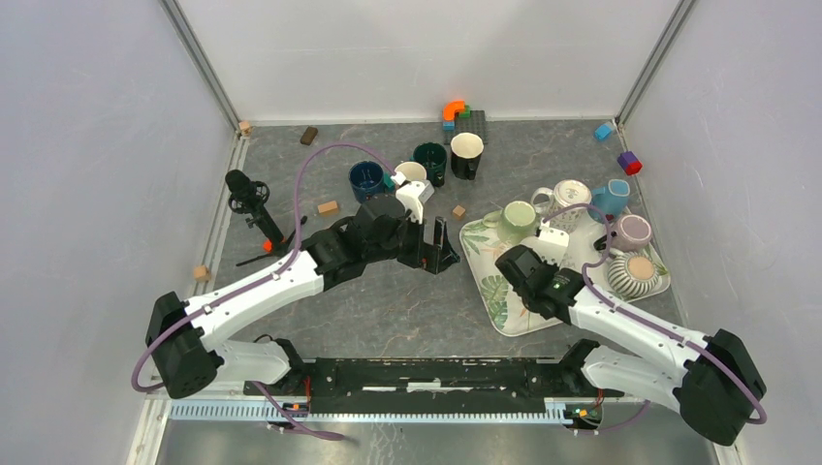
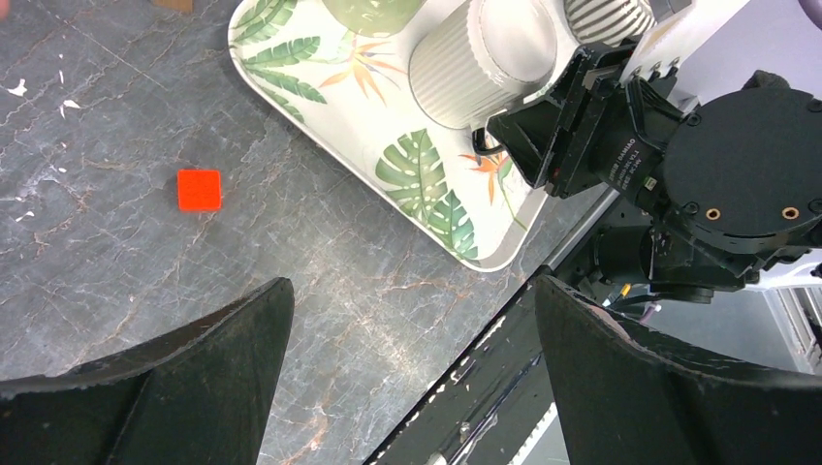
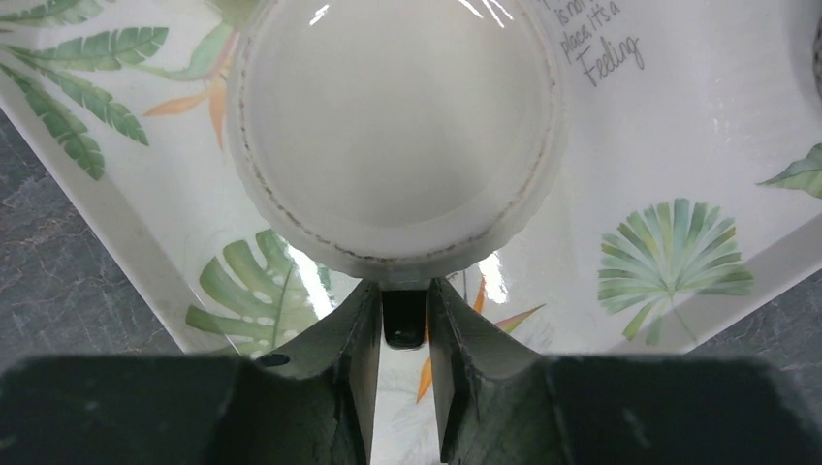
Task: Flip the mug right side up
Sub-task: Turn over the cup on the tray.
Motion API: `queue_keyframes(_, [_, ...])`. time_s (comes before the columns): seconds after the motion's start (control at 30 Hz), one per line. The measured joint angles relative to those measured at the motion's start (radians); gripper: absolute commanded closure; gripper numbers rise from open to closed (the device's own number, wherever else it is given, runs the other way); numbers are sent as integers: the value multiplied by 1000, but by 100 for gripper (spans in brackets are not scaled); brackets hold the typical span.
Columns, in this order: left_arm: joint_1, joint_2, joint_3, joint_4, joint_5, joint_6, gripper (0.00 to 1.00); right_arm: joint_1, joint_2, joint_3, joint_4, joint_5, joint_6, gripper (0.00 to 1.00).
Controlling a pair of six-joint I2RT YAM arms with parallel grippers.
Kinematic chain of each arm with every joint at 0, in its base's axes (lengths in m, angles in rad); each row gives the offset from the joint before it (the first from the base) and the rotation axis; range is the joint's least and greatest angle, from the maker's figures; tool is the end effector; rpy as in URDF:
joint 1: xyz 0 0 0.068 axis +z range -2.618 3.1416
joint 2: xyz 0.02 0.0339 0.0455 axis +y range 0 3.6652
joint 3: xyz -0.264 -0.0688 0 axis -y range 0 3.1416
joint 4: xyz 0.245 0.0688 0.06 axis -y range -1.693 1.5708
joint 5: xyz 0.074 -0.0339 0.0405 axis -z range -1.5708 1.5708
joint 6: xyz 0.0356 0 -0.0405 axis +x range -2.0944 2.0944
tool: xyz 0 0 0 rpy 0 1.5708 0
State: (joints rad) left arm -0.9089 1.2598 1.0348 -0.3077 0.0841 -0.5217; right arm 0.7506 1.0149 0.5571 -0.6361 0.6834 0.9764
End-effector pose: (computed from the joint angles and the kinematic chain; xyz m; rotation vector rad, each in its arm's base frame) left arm 0.1733 -0.2272 0.3131 0.4853 2.1946 -0.9132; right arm 0.1423 0.1020 0.1930 0.4616 2.2872 -0.1077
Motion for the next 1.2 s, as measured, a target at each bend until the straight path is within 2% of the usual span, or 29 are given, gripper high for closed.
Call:
queue_keyframes(0.27, [6, -8, 0, 1, 4, 0, 0, 0, 5, 0, 26, 6, -43, 100])
queue_keyframes(0.97, [24, -18, -15, 11, 32, -3, 0, 0, -85, 21, 38, -79, -155, 100])
queue_keyframes(1.2, [51, -18, -49, 43, 76, -47, 0, -1, -124, 56, 44, -125, -188, 100])
